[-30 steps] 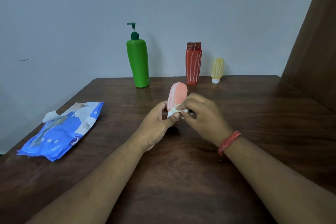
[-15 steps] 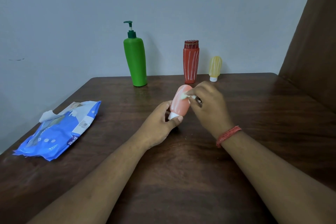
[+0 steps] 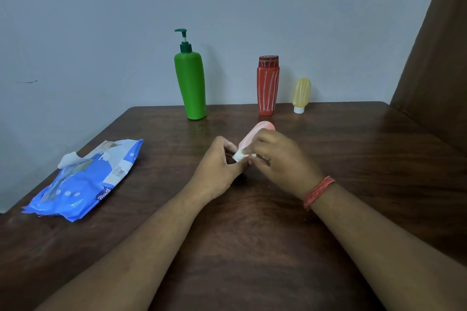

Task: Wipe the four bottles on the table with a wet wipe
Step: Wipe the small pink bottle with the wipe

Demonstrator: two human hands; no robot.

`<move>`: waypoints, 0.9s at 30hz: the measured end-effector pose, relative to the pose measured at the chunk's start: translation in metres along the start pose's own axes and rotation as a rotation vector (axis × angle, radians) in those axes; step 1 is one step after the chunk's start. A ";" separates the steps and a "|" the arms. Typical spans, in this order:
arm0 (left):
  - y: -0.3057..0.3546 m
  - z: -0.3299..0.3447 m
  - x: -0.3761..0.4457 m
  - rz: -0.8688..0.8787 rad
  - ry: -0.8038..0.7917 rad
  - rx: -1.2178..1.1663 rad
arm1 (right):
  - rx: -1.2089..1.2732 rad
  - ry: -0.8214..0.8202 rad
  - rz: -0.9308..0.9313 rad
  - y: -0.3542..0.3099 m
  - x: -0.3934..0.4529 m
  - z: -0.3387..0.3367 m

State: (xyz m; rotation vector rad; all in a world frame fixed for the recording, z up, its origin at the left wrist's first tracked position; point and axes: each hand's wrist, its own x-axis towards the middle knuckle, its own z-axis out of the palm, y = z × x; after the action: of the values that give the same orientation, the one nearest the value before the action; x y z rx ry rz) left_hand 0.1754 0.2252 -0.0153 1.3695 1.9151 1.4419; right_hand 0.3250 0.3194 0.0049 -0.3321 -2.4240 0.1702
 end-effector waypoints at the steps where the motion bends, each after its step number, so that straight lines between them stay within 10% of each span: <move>1: 0.000 -0.001 0.000 -0.010 0.007 0.007 | -0.015 0.024 0.015 0.002 0.001 0.000; 5: 0.002 0.000 0.001 -0.005 0.022 0.066 | -0.063 0.224 0.182 0.011 0.003 -0.003; 27: 0.011 0.002 0.000 0.187 0.065 0.357 | -0.158 0.220 0.229 0.010 0.005 -0.014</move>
State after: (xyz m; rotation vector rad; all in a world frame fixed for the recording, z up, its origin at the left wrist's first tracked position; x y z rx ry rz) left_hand 0.1822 0.2262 -0.0065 1.7191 2.2167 1.2793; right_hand 0.3321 0.3315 0.0169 -0.6650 -2.1821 0.0398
